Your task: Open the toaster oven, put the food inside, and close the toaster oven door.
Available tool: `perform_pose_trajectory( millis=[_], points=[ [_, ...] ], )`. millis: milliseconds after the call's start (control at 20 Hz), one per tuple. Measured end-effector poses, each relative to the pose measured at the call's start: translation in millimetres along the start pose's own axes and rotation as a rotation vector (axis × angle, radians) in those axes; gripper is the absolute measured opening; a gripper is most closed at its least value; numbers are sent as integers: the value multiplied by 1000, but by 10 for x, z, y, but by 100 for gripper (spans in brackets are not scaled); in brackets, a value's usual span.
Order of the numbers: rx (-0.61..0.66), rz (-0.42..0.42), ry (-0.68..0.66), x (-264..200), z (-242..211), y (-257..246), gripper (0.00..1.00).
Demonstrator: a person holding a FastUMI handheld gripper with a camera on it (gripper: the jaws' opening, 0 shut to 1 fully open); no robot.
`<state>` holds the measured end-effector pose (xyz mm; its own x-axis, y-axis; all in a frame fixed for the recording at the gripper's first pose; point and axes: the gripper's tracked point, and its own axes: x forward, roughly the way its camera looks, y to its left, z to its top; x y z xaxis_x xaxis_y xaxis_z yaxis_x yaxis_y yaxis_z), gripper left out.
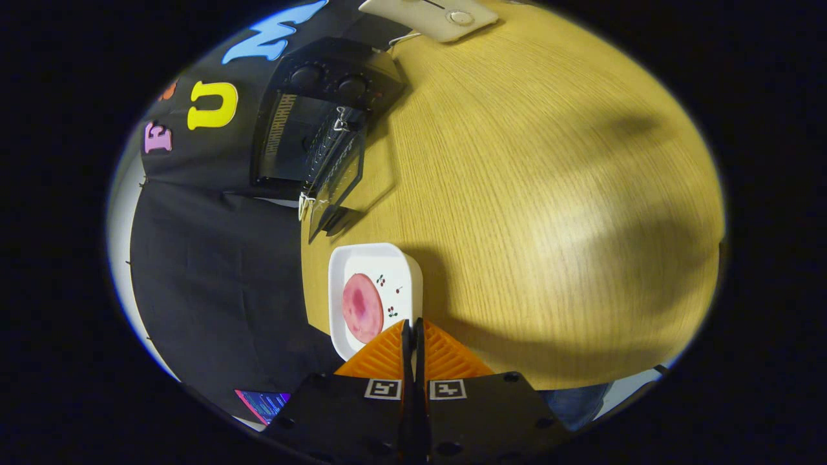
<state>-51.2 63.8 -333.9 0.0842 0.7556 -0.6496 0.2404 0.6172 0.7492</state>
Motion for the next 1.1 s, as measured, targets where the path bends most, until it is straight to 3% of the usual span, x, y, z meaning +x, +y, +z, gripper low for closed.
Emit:
perform_pose_trajectory(
  millis=[600, 1100],
  points=[
    [136, 40, -270, 210, 86, 639, 2],
    [261, -2, -485, 647, 475, 1014, 2]
  ],
)
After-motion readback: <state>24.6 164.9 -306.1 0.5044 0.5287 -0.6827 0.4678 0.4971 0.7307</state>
